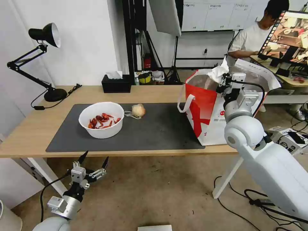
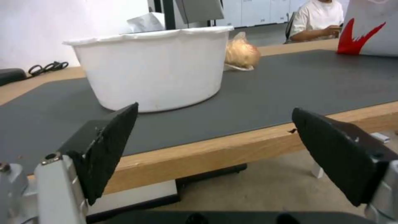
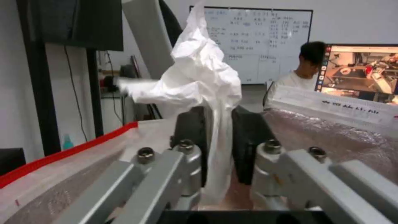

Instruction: Pick up the trash from the table and place it into the takeout bag.

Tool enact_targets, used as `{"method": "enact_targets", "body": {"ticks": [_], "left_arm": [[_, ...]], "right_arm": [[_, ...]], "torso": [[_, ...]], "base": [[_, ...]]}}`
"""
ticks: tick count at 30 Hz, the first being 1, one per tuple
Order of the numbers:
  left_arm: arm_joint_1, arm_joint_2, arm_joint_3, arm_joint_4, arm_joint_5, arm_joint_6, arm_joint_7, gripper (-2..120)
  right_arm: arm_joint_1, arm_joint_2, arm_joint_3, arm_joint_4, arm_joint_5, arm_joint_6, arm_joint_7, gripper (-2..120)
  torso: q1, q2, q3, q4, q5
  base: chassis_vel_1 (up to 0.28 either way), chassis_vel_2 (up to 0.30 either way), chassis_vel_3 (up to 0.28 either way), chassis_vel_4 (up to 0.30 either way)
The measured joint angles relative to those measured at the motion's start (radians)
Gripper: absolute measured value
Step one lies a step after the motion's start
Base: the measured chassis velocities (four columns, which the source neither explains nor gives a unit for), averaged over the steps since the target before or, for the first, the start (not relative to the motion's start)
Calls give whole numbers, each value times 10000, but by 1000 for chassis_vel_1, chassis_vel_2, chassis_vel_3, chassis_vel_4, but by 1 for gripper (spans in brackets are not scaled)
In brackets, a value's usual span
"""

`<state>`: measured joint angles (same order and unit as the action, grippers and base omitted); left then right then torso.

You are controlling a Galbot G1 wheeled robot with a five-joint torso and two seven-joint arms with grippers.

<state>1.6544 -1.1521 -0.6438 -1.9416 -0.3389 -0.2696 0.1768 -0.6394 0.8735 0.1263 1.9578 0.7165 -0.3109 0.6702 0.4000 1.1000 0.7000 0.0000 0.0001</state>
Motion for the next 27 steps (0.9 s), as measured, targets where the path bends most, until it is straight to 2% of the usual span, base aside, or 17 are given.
{"method": "enact_targets", "body": {"ticks": [3, 4, 7, 8, 9, 11, 13, 15, 17, 20, 21, 23, 27], "left_arm": [[0, -10, -1, 0, -2, 0, 2, 100], [3, -21, 15, 3, -8, 0, 4, 100], [-10, -24, 45, 19, -10, 0, 5, 100], [-40, -25, 68, 33, -10, 0, 5, 100], [-40, -25, 68, 33, -10, 0, 5, 100], [-99, -23, 113, 46, -11, 0, 5, 100], [-99, -23, 113, 46, -11, 0, 5, 100], [-119, -17, 132, 46, -13, 0, 2, 100], [-122, -14, 133, 46, -13, 0, 0, 100], [-121, 6, 131, 57, -15, 0, -4, 100], [-121, 6, 131, 57, -15, 0, -4, 100], [-110, 19, 123, 63, -20, 0, -11, 100], [-112, 32, 120, 66, -24, 0, -31, 100]], "right_arm": [[33, -35, 37, -5, 55, -5, 2, 22], [81, -97, 63, 3, 138, -12, 3, 32], [125, -145, 63, 19, 163, -26, 6, 39], [145, -171, 64, 21, 174, -46, 7, 45], [145, -171, 64, 21, 174, -46, 7, 45], [158, -207, 64, 20, 177, -73, 6, 58], [158, -207, 64, 20, 177, -73, 6, 58], [156, -232, 63, 18, 180, -109, 5, 71], [155, -242, 62, 19, 183, -129, 4, 75], [164, -283, 59, 45, 259, -255, 0, 91], [164, -283, 59, 45, 259, -255, 0, 91], [258, -308, 30, 43, 369, -362, -7, 99], [493, -334, -79, -26, 576, -556, -3, 100]], "torso": [[0, 0, 0, 0, 0], [0, 0, 0, -1, -1], [0, 0, 0, 0, 0], [-1, 0, 0, 0, -1], [-1, 0, 0, 0, -1], [0, 0, 0, 0, -1], [0, 0, 0, 0, -1], [0, 0, 0, -1, 0], [0, 0, 0, 0, 0], [0, 0, 0, 0, -1], [0, 0, 0, 0, -1], [0, 0, 0, 0, 0], [0, 0, 0, 0, -1]], "base": [[0, 0, 0, 0], [0, 0, 0, 0], [0, 0, 0, 0], [0, 0, 0, 0], [0, 0, 0, 0], [0, 0, 0, 0], [0, 0, 0, 0], [0, 0, 0, 0], [0, 0, 0, 0], [0, 0, 0, 0], [0, 0, 0, 0], [0, 0, 0, 0], [0, 0, 0, 0]]}}
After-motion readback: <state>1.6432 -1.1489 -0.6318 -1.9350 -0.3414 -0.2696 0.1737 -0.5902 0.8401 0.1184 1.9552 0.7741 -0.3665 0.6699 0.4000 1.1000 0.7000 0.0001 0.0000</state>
